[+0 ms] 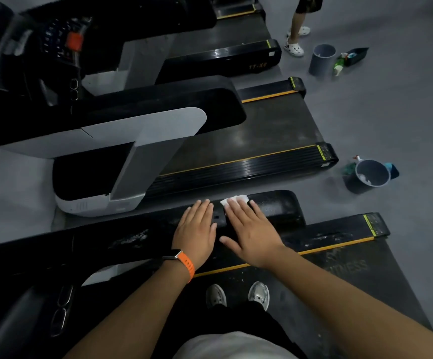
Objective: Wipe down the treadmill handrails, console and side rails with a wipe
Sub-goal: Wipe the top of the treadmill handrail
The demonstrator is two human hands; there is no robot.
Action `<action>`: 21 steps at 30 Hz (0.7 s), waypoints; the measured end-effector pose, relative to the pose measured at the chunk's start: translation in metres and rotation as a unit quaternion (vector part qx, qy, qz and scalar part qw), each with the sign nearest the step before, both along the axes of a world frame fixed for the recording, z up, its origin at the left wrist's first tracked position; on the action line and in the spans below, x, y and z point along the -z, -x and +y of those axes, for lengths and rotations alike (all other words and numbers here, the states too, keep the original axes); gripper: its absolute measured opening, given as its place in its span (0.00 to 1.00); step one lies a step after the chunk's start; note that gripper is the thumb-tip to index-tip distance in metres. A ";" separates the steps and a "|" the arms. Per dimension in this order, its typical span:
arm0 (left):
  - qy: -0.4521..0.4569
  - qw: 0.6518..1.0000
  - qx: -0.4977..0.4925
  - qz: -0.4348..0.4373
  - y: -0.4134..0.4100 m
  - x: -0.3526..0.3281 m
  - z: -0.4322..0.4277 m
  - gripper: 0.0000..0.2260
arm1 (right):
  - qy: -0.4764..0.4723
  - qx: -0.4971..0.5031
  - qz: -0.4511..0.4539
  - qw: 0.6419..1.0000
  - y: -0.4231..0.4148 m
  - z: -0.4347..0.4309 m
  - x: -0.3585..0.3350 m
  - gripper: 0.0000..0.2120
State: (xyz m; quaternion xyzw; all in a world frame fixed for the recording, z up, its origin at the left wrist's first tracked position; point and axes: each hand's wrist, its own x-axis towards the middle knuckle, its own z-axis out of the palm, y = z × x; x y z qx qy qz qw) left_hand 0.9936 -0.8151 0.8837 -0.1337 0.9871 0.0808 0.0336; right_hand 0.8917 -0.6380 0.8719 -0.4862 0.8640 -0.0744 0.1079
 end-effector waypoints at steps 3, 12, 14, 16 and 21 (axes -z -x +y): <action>0.000 1.000 -0.005 -0.001 0.001 -0.001 0.001 0.27 | -0.003 0.030 0.026 0.999 0.004 0.032 0.006 0.36; -0.008 1.000 -0.011 -0.007 0.000 -0.003 0.002 0.24 | -0.001 -0.022 0.064 0.998 -0.011 0.040 0.017 0.36; -0.004 1.000 -0.011 -0.017 0.001 -0.005 0.001 0.24 | -0.002 0.013 0.074 0.997 -0.004 0.066 0.023 0.35; 0.004 1.000 -0.008 -0.024 0.000 -0.007 0.000 0.24 | -0.008 0.041 0.058 0.997 -0.007 0.072 0.026 0.35; 0.016 0.999 -0.022 -0.026 -0.006 -0.011 -0.007 0.25 | 0.030 -0.039 0.047 0.998 -0.027 0.017 0.018 0.39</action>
